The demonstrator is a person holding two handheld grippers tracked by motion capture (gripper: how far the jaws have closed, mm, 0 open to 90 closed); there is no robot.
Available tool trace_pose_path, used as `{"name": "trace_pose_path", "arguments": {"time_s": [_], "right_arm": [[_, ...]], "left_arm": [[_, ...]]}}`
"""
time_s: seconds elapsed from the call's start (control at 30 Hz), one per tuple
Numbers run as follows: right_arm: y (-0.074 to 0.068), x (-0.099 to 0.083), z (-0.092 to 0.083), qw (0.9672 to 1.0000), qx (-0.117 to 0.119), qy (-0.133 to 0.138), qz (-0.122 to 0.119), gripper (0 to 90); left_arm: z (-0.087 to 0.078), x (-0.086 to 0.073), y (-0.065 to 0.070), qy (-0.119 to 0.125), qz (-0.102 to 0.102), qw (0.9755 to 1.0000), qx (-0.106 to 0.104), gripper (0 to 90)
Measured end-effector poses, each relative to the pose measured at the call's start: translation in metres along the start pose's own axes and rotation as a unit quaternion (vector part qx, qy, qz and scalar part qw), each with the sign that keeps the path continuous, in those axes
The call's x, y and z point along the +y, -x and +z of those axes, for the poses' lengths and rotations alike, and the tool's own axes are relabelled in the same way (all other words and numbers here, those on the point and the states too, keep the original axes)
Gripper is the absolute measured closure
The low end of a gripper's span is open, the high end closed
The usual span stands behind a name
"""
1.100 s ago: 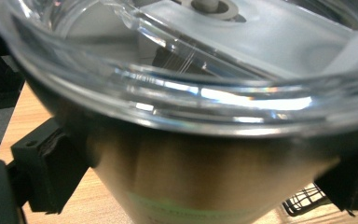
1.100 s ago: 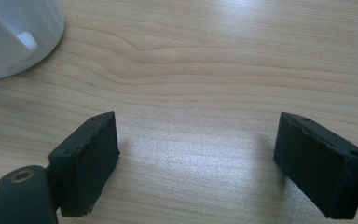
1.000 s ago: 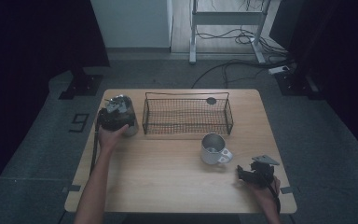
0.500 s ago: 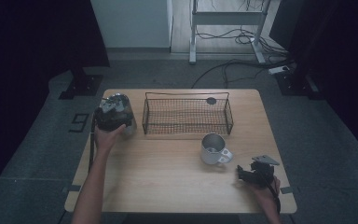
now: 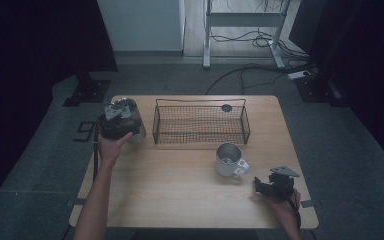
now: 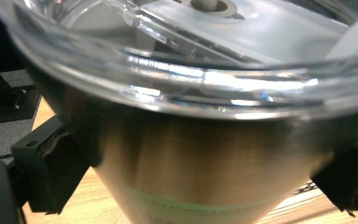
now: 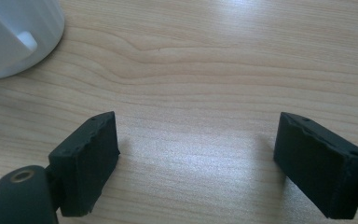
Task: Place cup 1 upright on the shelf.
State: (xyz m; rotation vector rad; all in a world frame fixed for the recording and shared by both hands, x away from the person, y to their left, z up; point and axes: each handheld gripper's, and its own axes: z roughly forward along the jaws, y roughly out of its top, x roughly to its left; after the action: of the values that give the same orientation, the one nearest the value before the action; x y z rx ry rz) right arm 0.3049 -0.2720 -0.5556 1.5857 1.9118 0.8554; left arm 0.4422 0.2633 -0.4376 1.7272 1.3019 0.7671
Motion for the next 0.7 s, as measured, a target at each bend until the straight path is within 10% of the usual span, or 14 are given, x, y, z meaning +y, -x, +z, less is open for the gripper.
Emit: {"name": "trace_pose_path", "arguments": {"time_s": [0.7], "right_arm": [[0.000,0.000,0.000,1.0000,-0.003,-0.001,0.004,13.5]], "left_arm": [[-0.018,0.021,-0.001,0.015,-0.007,0.9998,-0.010,4.4]]}}
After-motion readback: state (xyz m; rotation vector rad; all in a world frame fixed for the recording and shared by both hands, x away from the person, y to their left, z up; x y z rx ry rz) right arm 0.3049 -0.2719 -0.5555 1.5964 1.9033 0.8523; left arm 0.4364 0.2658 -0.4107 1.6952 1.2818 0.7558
